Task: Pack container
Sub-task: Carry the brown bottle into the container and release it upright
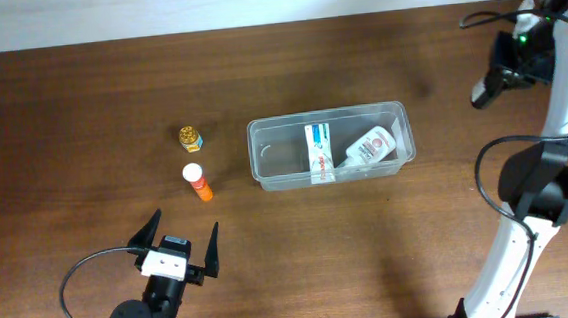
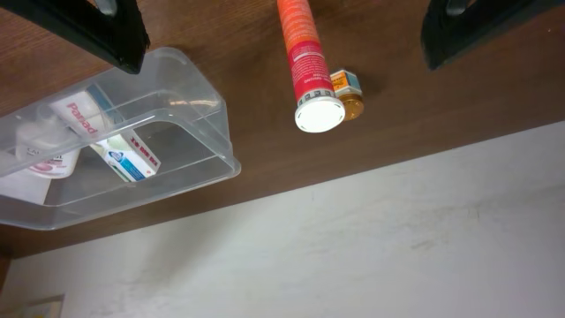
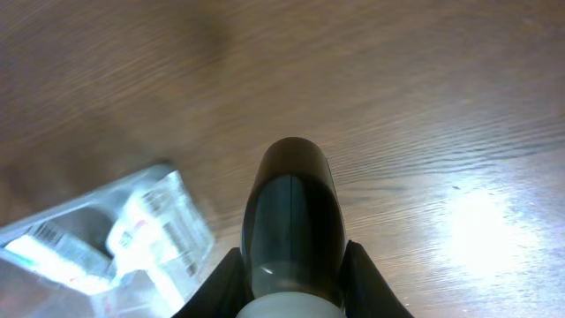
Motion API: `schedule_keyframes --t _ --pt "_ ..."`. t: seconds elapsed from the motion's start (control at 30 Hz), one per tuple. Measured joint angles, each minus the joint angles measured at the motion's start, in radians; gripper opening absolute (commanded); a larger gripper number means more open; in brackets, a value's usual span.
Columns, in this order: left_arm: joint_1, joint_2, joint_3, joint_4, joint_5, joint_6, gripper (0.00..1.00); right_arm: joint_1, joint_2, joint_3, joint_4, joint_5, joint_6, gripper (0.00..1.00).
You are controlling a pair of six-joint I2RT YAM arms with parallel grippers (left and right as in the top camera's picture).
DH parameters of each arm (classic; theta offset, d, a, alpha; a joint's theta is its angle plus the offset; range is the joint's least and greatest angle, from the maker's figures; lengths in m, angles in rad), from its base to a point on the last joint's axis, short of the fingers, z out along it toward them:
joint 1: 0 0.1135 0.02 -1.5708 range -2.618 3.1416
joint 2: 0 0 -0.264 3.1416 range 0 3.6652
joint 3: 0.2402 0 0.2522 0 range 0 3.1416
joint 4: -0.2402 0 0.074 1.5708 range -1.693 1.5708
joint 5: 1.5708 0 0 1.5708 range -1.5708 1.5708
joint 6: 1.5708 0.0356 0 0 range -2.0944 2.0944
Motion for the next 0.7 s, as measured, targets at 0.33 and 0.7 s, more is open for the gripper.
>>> schedule_keyframes --t 0.33,0.7 --pt "0.000 0.000 0.000 0.000 0.000 0.000 0.99 0.274 -0.155 -0.027 0.000 -0.008 0.000 0.24" --pt "0.000 0.000 0.000 0.000 0.000 0.000 0.99 0.523 -0.203 -0.192 0.028 -0.010 0.010 0.24"
